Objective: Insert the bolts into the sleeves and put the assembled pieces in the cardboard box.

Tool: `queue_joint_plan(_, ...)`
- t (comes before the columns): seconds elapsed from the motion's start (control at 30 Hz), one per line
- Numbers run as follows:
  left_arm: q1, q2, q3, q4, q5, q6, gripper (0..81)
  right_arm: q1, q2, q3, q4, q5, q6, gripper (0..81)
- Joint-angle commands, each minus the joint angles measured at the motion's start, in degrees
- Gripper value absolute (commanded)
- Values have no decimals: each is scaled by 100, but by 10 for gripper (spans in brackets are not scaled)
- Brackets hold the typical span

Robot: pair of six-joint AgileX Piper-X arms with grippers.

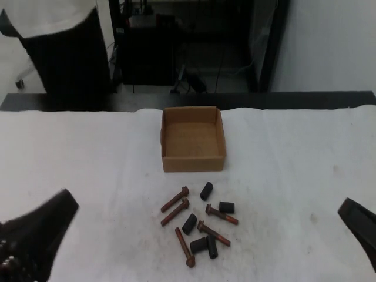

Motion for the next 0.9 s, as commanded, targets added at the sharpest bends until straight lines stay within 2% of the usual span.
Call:
queue_joint_plan(0.0,6,822,-216,101,501,60,3,14,1014,-773,-112,-754,-539,144)
queue_joint_plan(0.17,6,2304,-1127,173,638,1435,3,86,2688,-2007,-100,-1369,-1487,144)
queue_joint_plan(0.27,-18,3350,-2037,984,688,2108,12,220,3744,-2836,151,-1572,-2024,144)
queue_joint_plan(0.33,-129,4138,-2822,1901,687,2603,67,325,4398,-3321,585,-1571,-2566,144)
queue_joint_plan(0.47,-548,5634,-4450,3516,618,3656,237,542,5339,-4176,1646,-1429,-3638,144)
queue_joint_plan(0.53,-810,6282,-5098,4096,305,3962,307,636,5606,-4461,2014,-1048,-3931,144)
queue_joint_plan(0.6,-1129,6785,-5707,4606,-124,4223,341,713,5772,-4634,2258,-578,-4337,144)
queue_joint_plan(0.67,-1422,7265,-6128,4955,-602,4412,340,717,5835,-4708,2454,-325,-4626,144)
queue_joint_plan(0.87,-2110,8348,-6897,6049,-1456,4634,340,678,5837,-4713,3195,-254,-4663,144)
